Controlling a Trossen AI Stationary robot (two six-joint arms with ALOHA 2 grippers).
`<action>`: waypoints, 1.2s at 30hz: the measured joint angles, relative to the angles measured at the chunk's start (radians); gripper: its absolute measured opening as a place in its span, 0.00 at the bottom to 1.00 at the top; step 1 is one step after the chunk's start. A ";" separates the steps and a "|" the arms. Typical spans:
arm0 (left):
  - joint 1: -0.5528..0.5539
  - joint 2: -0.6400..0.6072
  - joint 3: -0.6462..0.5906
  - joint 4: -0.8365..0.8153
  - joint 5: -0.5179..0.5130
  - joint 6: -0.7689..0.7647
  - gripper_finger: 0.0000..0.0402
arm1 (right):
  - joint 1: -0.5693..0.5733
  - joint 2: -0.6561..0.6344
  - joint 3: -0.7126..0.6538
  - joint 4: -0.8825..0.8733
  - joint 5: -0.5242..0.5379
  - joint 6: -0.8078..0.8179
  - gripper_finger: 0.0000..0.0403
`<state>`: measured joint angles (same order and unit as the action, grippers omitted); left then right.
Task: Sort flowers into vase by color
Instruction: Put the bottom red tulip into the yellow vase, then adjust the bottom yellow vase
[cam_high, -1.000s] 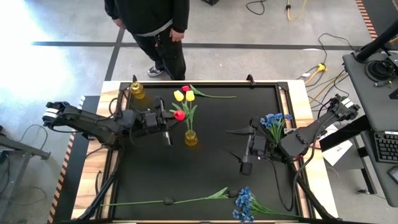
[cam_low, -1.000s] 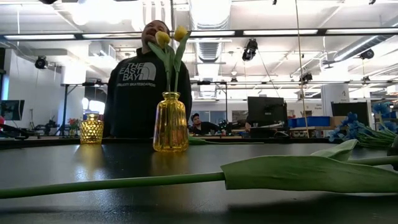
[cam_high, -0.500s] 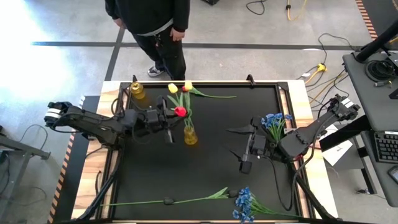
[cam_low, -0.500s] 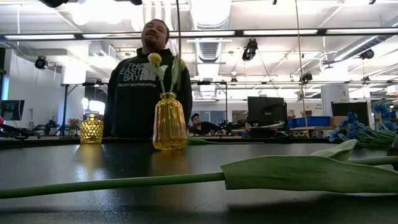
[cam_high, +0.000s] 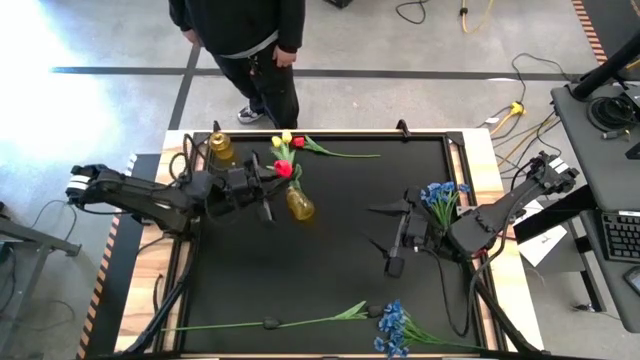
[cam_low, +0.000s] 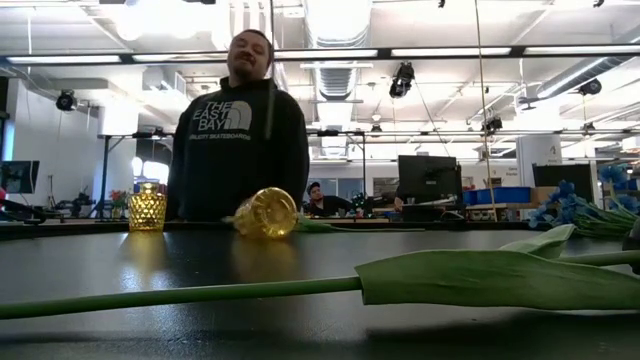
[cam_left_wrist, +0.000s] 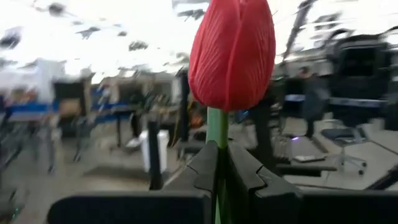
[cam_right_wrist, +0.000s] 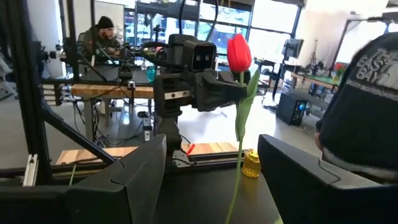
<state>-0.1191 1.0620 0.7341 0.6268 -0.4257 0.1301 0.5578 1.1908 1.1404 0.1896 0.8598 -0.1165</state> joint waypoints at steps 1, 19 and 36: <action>0.003 -0.013 0.000 -0.040 -0.029 -0.044 0.00 | 0.000 0.000 0.000 -0.006 0.010 0.024 0.61; 0.001 -0.361 0.003 -1.214 -0.080 -1.015 0.13 | -0.229 0.074 0.000 -0.318 -0.229 0.569 0.67; 0.054 -0.386 -0.034 -1.673 -0.080 -1.248 0.43 | -0.671 0.623 0.318 -0.500 -0.712 0.735 0.81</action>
<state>-0.0647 0.6755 0.7006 -1.0459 -0.5052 -1.1176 -0.1130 1.8137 1.4581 -0.3100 0.1479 0.6182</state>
